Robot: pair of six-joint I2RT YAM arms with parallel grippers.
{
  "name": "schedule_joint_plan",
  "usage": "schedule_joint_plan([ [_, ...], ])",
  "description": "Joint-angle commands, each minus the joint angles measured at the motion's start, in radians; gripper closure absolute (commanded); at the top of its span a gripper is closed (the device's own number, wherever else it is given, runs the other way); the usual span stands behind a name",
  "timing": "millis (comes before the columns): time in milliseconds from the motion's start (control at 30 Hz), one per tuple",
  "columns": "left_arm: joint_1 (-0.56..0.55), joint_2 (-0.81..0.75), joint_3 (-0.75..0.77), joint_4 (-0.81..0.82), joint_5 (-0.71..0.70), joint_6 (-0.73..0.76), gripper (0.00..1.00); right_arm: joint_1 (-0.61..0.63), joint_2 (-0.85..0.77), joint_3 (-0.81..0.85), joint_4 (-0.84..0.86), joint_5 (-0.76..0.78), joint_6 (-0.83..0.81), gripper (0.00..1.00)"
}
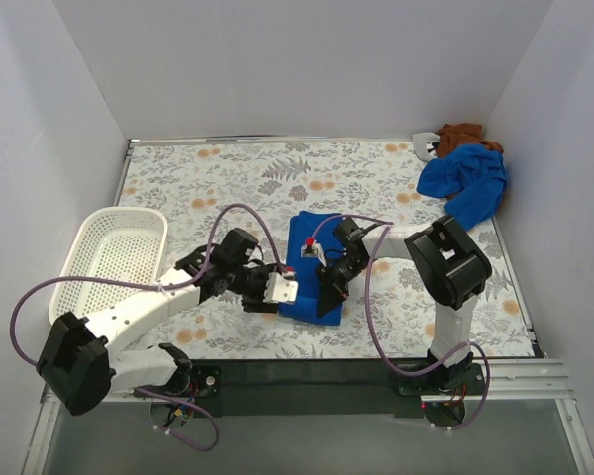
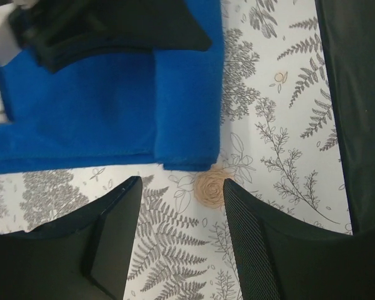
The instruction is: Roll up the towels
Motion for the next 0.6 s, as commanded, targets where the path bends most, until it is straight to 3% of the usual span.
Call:
schedule_joint_plan([
  [0, -0.119, 0.017, -0.064, 0.183, -0.173, -0.031, 0.48, 0.000, 0.055, 0.030, -0.028, -0.035, -0.026, 0.99],
  [200, -0.287, 0.107, -0.090, 0.334, -0.256, -0.082, 0.48, -0.032, 0.136, 0.060, -0.057, -0.068, -0.029, 0.99],
  [333, -0.318, 0.213, -0.108, 0.365, -0.296, -0.069, 0.51, -0.040, 0.140, 0.084, -0.066, -0.052, -0.018, 0.99],
  [467, -0.324, 0.305, -0.101, 0.313, -0.307, -0.051, 0.77, -0.048, 0.101, 0.099, -0.081, -0.046, -0.009, 0.94],
  [567, -0.322, 0.328, -0.079, 0.238, -0.272, -0.045, 0.89, -0.080, 0.049, 0.101, -0.083, -0.005, 0.006, 0.79],
])
